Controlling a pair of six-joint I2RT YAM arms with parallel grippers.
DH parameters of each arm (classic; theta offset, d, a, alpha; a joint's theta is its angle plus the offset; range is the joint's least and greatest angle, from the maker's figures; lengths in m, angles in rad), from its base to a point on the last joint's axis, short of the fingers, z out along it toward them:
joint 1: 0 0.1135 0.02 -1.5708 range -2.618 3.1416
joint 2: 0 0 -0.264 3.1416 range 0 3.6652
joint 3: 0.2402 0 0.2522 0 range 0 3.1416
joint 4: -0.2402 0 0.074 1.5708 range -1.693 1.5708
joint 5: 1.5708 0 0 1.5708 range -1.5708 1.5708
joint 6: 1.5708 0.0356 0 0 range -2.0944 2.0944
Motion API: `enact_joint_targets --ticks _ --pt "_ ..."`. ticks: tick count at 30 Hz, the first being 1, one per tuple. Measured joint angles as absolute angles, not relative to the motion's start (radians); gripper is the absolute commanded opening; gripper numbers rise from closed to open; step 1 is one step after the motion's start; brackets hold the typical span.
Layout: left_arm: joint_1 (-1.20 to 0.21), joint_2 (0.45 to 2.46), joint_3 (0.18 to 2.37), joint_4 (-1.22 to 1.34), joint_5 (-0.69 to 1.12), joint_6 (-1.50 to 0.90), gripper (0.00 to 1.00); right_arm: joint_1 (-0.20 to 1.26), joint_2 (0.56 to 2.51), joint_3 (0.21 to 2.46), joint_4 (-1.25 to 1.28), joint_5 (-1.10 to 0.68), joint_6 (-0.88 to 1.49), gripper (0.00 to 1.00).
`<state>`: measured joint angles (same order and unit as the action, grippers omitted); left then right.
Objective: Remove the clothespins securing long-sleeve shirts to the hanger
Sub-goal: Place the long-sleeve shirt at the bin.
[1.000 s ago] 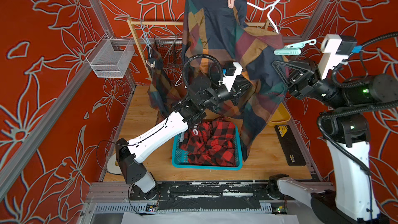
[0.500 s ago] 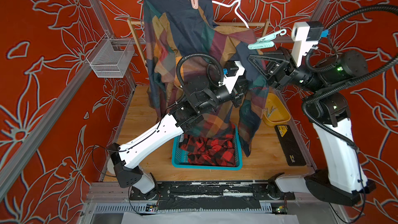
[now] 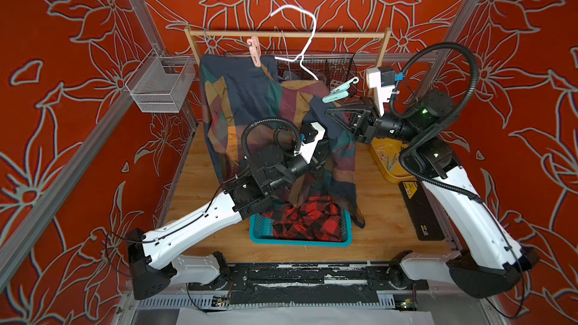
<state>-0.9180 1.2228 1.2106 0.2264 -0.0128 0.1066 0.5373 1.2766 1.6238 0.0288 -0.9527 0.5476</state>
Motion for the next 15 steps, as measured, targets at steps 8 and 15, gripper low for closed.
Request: enact_joint_targets --ticks 8,15 --pt "-0.897 1.078 0.946 0.196 -0.082 0.059 0.38 0.509 1.142 1.286 0.055 -0.939 0.501 0.0" --pt "-0.886 0.939 0.927 0.111 -0.085 0.062 0.69 0.414 1.048 1.094 0.091 -0.957 0.467 0.0"
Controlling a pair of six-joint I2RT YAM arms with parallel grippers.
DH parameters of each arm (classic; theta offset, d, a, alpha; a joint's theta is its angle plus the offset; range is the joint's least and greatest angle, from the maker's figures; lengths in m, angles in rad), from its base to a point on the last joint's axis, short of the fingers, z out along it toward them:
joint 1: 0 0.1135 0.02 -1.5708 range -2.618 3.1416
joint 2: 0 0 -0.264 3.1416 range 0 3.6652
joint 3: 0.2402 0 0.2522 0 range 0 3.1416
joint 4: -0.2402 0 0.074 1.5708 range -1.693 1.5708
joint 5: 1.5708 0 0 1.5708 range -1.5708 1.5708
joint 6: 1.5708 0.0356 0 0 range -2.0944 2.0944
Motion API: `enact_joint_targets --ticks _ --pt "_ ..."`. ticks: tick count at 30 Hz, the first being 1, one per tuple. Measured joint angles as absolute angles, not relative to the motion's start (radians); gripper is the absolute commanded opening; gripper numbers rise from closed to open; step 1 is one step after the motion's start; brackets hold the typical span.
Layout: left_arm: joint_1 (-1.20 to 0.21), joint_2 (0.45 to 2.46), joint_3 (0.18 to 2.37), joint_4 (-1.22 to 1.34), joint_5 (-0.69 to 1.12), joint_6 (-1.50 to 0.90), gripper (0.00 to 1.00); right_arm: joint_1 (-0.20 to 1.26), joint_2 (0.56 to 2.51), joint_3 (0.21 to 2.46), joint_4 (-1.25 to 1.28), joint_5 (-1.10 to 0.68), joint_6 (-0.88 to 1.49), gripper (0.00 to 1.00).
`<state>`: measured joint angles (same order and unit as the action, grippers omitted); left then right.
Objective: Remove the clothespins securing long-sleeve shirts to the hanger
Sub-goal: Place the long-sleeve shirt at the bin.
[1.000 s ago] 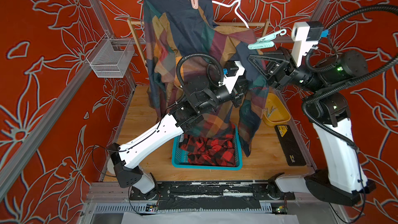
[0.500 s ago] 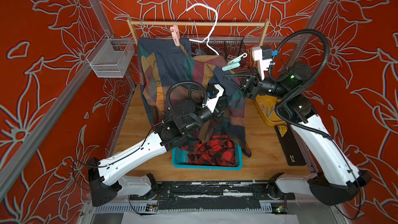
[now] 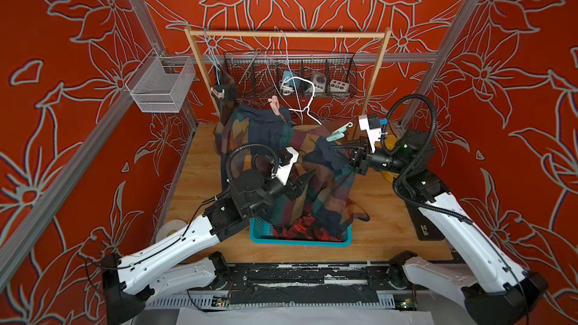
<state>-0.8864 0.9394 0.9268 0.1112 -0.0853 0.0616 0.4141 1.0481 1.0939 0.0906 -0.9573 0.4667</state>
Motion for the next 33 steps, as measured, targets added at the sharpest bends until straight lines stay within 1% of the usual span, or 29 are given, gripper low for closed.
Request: enact_joint_targets --ticks 6,13,16,20,24,27,33 --pt "-0.865 0.87 0.965 0.035 -0.067 0.091 0.74 0.329 0.991 0.991 0.083 -0.988 0.422 0.0" --pt "-0.717 0.902 1.095 -0.029 0.067 0.132 0.75 0.311 0.934 0.91 0.051 -1.029 0.326 0.0" --pt "-0.682 0.946 1.173 -0.037 0.136 0.153 0.75 0.311 0.921 0.896 0.024 -1.034 0.284 0.0" --pt "-0.671 1.014 1.249 -0.03 0.22 0.175 0.75 0.311 0.923 0.896 -0.001 -1.037 0.242 0.0" --pt "-0.668 1.069 1.256 -0.021 0.276 0.177 0.75 0.311 0.929 0.896 -0.016 -1.037 0.213 0.0" --pt "-0.668 1.108 1.256 -0.009 0.282 0.176 0.75 0.317 0.938 0.896 -0.029 -1.037 0.187 0.0" --pt "-0.655 1.156 1.252 0.049 0.251 0.158 0.75 0.378 0.958 0.896 -0.093 -1.005 0.116 0.0"
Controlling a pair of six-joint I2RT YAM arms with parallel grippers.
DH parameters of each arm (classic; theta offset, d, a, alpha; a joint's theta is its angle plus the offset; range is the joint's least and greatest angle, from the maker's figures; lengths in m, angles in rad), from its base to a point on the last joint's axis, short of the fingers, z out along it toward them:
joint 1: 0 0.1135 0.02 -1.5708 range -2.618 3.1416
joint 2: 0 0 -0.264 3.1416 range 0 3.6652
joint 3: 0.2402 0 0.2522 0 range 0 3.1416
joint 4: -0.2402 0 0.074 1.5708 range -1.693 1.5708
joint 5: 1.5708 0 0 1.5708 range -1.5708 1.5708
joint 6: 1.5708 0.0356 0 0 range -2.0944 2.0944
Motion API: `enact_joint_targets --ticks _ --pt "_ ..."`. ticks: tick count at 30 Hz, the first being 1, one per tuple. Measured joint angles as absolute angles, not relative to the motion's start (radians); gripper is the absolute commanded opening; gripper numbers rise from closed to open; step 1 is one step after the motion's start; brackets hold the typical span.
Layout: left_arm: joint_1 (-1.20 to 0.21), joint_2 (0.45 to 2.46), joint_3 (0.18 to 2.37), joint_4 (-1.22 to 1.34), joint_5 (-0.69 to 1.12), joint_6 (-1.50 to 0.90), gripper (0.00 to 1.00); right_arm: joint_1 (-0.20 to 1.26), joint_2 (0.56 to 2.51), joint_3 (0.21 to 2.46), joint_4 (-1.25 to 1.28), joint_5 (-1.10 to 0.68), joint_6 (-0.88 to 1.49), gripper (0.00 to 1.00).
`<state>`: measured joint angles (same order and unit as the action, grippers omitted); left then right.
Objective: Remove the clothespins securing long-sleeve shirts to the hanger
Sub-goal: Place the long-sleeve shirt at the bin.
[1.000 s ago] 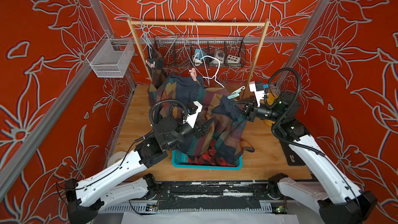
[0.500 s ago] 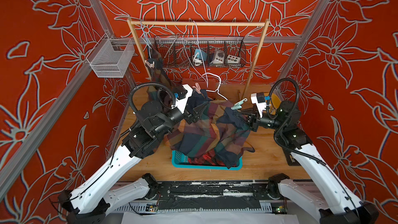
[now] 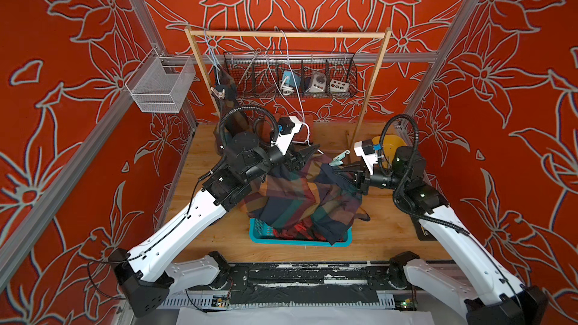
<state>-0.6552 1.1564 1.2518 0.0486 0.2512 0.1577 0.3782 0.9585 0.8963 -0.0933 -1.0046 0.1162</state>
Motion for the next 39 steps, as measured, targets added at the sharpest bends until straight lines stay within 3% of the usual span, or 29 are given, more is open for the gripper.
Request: enact_joint_targets --ticks 3,8,19,22,24,26,33,39 --pt "-0.648 1.17 1.251 0.072 0.239 0.151 0.72 0.395 0.962 0.896 -0.111 -0.992 0.102 0.0" --pt "-0.643 1.177 1.232 0.104 0.23 0.13 0.59 0.401 0.961 0.897 -0.123 -0.976 0.088 0.0" --pt "-0.64 1.187 1.17 0.182 0.231 0.093 0.16 0.438 0.961 0.902 -0.157 -0.929 0.059 0.0" --pt "-0.641 1.187 1.147 0.212 0.23 0.091 0.0 0.439 0.961 0.902 -0.162 -0.911 0.059 0.0" --pt "-0.641 1.187 1.13 0.229 0.224 0.097 0.0 0.439 0.961 0.904 -0.176 -0.898 0.06 0.0" --pt "-0.641 1.187 1.113 0.249 0.219 0.105 0.0 0.442 0.96 0.904 -0.186 -0.886 0.059 0.05" --pt "-0.635 1.183 1.052 0.287 0.196 0.149 0.0 0.442 0.913 0.904 -0.209 -0.834 0.045 0.46" --pt "-0.611 1.166 1.013 0.295 0.197 0.16 0.0 0.428 0.858 0.905 -0.209 -0.813 0.037 0.55"
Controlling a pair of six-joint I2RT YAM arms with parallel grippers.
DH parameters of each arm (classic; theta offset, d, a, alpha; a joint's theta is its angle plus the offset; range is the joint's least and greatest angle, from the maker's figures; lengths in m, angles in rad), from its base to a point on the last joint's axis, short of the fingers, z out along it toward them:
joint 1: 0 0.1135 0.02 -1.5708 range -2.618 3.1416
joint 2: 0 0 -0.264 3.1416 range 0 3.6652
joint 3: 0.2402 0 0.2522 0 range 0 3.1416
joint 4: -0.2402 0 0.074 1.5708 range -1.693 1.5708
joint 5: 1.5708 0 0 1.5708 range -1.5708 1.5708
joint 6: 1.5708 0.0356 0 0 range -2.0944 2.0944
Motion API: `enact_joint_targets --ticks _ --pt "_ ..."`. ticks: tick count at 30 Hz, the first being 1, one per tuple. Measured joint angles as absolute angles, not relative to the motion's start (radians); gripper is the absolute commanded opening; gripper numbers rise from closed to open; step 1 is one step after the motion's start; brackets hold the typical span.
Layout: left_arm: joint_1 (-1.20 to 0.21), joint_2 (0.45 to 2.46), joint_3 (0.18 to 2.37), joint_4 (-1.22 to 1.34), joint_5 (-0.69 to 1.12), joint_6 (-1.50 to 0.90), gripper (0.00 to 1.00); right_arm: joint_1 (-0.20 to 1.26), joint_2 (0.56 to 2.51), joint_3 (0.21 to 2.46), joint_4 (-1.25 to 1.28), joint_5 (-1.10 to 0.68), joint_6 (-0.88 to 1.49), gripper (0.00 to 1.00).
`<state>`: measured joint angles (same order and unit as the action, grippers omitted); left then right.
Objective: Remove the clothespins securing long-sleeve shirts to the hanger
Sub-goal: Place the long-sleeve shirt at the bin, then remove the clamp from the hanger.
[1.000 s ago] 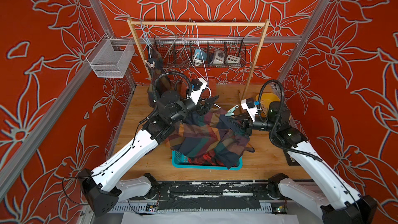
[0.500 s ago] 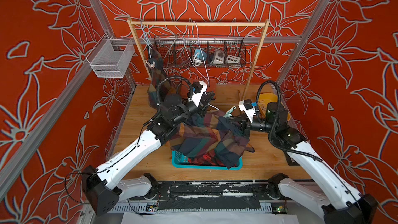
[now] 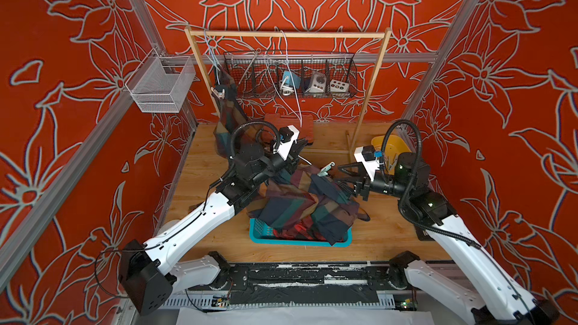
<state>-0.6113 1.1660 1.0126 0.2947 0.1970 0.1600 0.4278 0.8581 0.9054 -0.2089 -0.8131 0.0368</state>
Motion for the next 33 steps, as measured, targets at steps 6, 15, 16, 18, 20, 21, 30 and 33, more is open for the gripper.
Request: enact_joint_targets --ticks 6,15,16,18,20,21,30,33 --pt "-0.601 1.153 1.011 0.305 0.204 0.159 0.0 0.426 0.837 0.886 -0.155 -0.823 0.038 0.64" --pt "-0.595 1.153 1.011 0.306 0.207 0.156 0.0 0.467 0.886 0.841 -0.035 -0.826 0.044 0.72" --pt "-0.595 1.153 1.011 0.306 0.207 0.156 0.0 0.473 0.893 0.841 -0.023 -0.826 0.044 0.72" --pt "-0.595 1.153 1.011 0.306 0.207 0.156 0.0 0.491 0.912 0.841 -0.003 -0.824 0.044 0.72" --pt "-0.595 1.153 1.011 0.306 0.207 0.156 0.0 0.512 0.929 0.841 0.01 -0.819 0.043 0.72" --pt "-0.595 1.153 1.011 0.306 0.207 0.155 0.0 0.523 0.94 0.841 0.018 -0.814 0.043 0.72" --pt "-0.595 1.153 1.011 0.306 0.208 0.149 0.0 0.556 1.0 0.849 0.088 -0.778 0.05 0.71" --pt "-0.595 1.153 1.011 0.306 0.211 0.146 0.0 0.557 1.014 0.858 0.106 -0.768 0.053 0.7"
